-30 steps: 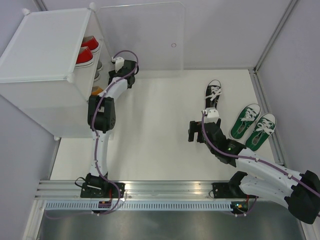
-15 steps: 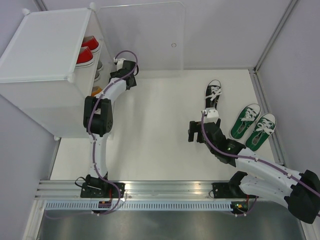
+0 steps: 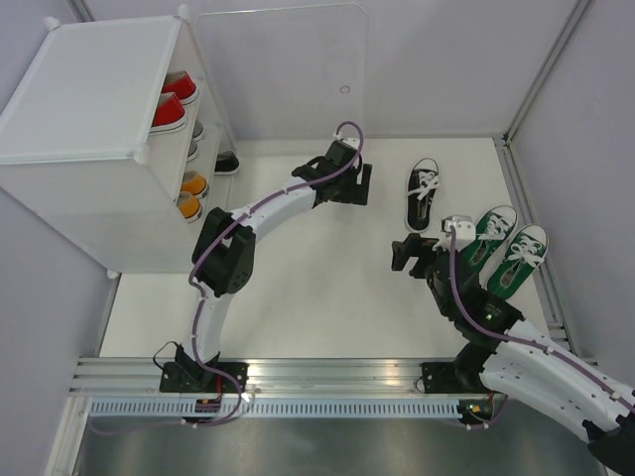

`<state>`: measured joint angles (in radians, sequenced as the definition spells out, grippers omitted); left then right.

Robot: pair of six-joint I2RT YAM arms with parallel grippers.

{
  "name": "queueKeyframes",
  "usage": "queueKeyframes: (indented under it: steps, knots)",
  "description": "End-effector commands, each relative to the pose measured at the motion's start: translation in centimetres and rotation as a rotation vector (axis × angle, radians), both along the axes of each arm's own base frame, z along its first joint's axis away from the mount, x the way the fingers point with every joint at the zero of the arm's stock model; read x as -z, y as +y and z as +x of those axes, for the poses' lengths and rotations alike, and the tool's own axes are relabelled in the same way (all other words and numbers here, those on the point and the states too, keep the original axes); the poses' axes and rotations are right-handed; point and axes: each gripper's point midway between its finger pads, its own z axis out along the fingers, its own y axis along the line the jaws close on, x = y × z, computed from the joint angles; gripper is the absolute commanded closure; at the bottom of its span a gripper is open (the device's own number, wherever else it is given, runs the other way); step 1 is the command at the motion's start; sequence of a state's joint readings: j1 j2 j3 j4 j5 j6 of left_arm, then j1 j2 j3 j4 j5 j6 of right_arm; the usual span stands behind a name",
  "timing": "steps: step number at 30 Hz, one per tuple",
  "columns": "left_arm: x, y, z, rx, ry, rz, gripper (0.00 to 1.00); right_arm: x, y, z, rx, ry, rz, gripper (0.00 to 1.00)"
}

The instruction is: Place and organize the shoes in the shoe cabinet

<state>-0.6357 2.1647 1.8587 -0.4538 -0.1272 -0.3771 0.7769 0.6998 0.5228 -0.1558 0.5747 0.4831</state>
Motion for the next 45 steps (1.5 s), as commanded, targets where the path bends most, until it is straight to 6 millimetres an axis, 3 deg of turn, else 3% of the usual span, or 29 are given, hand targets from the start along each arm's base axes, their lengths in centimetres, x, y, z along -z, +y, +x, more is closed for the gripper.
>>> queueKeyframes:
  steps: [1,3,5,9,13,14,16,17,18,19,20,21,22,23,24,25,26,28,29,33,39,43,45]
  knots:
    - [-4.8,-4.8,-2.5,0.135,-0.024,-0.136,0.12,-1.2,-2.5,-0.2,0.123,-0.053,0.049,0.04]
    - [-4.4,-7.5,-3.9,0.173,-0.014,-0.148,0.12,-1.9,-3.4,-0.5,0.157,-0.082,0.081,0.04]
    - [-5.3,-9.6,-4.4,0.205,-0.036,-0.171,0.12,-2.5,-5.1,-0.4,0.243,-0.110,0.086,0.04]
    - [-5.4,-10.0,-5.0,0.164,-0.001,-0.214,0.12,-3.4,-8.3,-0.5,0.437,-0.101,0.041,0.07]
    - [-5.3,-7.4,-5.8,0.096,-0.004,-0.175,0.12,-3.6,-8.5,0.8,0.503,-0.028,-0.029,0.09]
    - [-5.4,-6.9,-6.2,0.089,0.000,-0.170,0.12,-3.4,-7.7,1.8,0.481,0.014,-0.053,0.09]
    - [-5.1,-5.4,-7.5,0.078,0.012,-0.148,0.12,-2.8,-8.5,3.7,0.504,0.069,-0.066,0.10]
    - [-5.1,-4.8,-7.9,0.068,0.013,-0.138,0.11,-2.1,-7.5,5.3,0.452,0.121,-0.058,0.11]
    - [-3.6,-3.7,-8.7,0.059,0.037,-0.107,0.11,-1.7,-9.7,6.5,0.514,0.147,-0.049,0.12]
    - [-5.0,-2.7,-9.1,0.043,0.009,-0.109,0.11,-2.2,-10.0,7.9,0.521,0.144,-0.033,0.13]
    - [-4.9,-2.1,-9.4,0.035,0.007,-0.098,0.11,-0.3,-10.5,9.3,0.513,0.214,-0.058,0.13]
    - [-3.7,-0.9,-10.2,0.025,0.026,-0.070,0.11,0.4,-10.6,10.1,0.507,0.246,-0.062,0.14]
    - [-4.7,-0.2,-10.5,0.015,0.003,-0.069,0.10,-0.1,-10.8,11.4,0.507,0.250,-0.049,0.15]
    - [-4.8,0.4,-10.9,0.011,0.001,-0.064,0.10,2.2,-11.6,12.7,0.517,0.318,-0.072,0.16]
    - [-3.8,1.2,-11.6,0.010,0.015,-0.043,0.10,3.0,-11.1,13.5,0.482,0.345,-0.053,0.19]
    - [-3.8,1.8,-11.9,0.009,0.012,-0.028,0.10,2.8,-11.2,14.9,0.480,0.337,-0.036,0.19]
    - [-4.8,2.3,-12.3,0.004,-0.008,-0.043,0.10,4.9,-11.7,15.8,0.488,0.384,-0.044,0.21]
    - [-4.1,3.5,-13.2,0.004,0.000,-0.016,0.10,5.6,-11.1,17.5,0.439,0.401,-0.007,0.26]
    - [-4.6,4.0,-13.5,0.006,-0.011,-0.018,0.10,7.2,-11.4,18.1,0.439,0.436,-0.009,0.27]
    - [-4.1,5.9,-14.7,-0.008,-0.022,0.015,0.09,9.5,-11.5,19.4,0.429,0.477,-0.019,0.28]
    - [-3.3,7.1,-15.6,-0.013,-0.016,0.039,0.09,13.5,-11.4,20.5,0.365,0.565,-0.045,0.32]
    - [-3.1,7.6,-16.0,-0.016,-0.014,0.043,0.09,14.0,-11.1,20.6,0.331,0.583,-0.060,0.32]
    - [-2.8,7.8,-16.2,-0.019,-0.009,0.049,0.09,12.3,-11.5,20.4,0.363,0.540,-0.048,0.31]
